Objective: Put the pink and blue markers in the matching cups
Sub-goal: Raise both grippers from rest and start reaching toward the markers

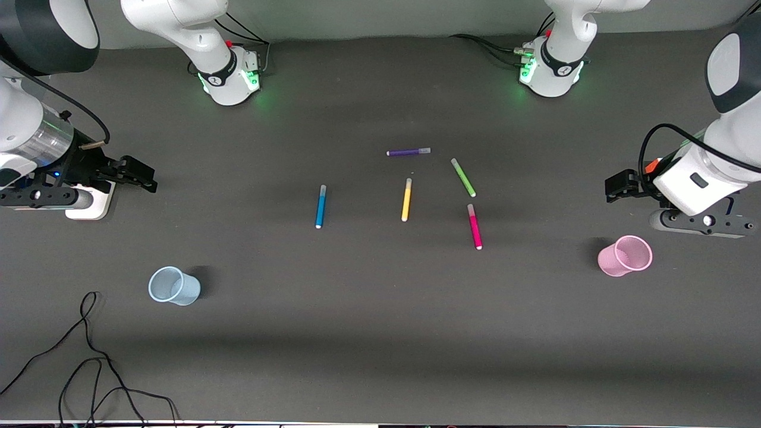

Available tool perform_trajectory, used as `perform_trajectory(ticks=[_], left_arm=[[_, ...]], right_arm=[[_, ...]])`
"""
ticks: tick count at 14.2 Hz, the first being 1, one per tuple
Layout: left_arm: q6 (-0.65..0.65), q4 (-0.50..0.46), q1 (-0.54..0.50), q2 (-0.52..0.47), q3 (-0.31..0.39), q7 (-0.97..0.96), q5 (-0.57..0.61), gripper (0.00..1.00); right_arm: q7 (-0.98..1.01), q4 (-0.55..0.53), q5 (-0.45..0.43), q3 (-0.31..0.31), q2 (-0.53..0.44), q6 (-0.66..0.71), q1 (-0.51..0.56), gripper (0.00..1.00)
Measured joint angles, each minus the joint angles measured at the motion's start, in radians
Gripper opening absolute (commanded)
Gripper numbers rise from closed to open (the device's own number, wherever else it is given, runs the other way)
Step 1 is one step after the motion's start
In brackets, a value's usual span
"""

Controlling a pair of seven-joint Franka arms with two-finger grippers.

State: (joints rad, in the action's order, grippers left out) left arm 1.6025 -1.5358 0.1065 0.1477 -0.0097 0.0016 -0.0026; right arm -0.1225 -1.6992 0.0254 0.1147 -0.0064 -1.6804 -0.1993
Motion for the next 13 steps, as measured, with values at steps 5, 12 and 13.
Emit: perform_trajectory(ticks=[5, 12, 13], left_arm=[[0.000, 0.000, 0.000, 0.000, 0.000, 0.000, 0.000, 1.00], [0.000, 0.000, 0.000, 0.000, 0.000, 0.000, 0.000, 1.00], [0.000, -0.001, 0.000, 0.000, 0.000, 0.000, 0.000, 1.00]], right_arm=[[0.000, 0.004, 0.000, 0.000, 0.015, 0.005, 0.000, 1.00], [0.000, 0.020, 0.005, 0.000, 0.062, 0.048, 0.000, 1.00], [0.000, 0.034, 0.015, 0.000, 0.081, 0.049, -0.001, 1.00]])
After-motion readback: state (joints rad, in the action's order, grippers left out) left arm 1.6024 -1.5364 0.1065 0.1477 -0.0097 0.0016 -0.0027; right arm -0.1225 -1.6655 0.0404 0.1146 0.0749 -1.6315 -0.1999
